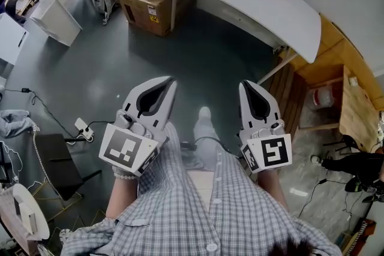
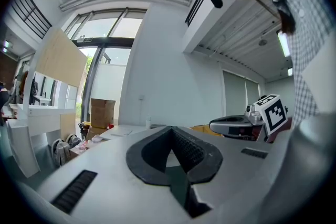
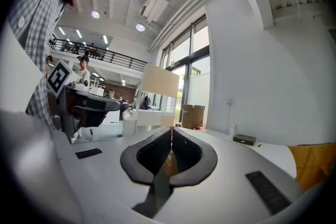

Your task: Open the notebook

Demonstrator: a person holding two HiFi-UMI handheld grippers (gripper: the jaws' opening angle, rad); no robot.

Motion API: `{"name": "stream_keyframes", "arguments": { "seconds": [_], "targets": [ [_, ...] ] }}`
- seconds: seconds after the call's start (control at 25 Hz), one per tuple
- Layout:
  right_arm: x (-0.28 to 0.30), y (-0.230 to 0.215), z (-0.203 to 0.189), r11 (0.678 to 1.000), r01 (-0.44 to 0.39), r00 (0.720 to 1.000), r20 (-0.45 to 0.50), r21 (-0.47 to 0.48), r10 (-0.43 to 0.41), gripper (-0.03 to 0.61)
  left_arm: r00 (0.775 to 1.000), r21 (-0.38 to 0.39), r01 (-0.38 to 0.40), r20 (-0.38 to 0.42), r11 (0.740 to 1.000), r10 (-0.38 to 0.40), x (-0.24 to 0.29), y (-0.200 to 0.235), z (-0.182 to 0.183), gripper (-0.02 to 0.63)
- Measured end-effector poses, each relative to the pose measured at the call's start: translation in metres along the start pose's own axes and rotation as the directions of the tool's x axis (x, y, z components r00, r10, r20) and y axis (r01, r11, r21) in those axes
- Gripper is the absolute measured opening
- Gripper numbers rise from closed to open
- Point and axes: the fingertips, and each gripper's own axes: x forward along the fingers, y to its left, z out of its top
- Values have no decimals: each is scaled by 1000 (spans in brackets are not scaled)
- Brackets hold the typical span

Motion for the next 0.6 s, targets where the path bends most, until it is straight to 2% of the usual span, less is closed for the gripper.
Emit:
{"name": "stream_keyframes", "arguments": {
  "seconds": [0.6],
  "targets": [
    [63,-45,-6,997,-76,997,1,-25,76,23,998,-1,-60,4,998,60,61,27,4,6]
  ]
}}
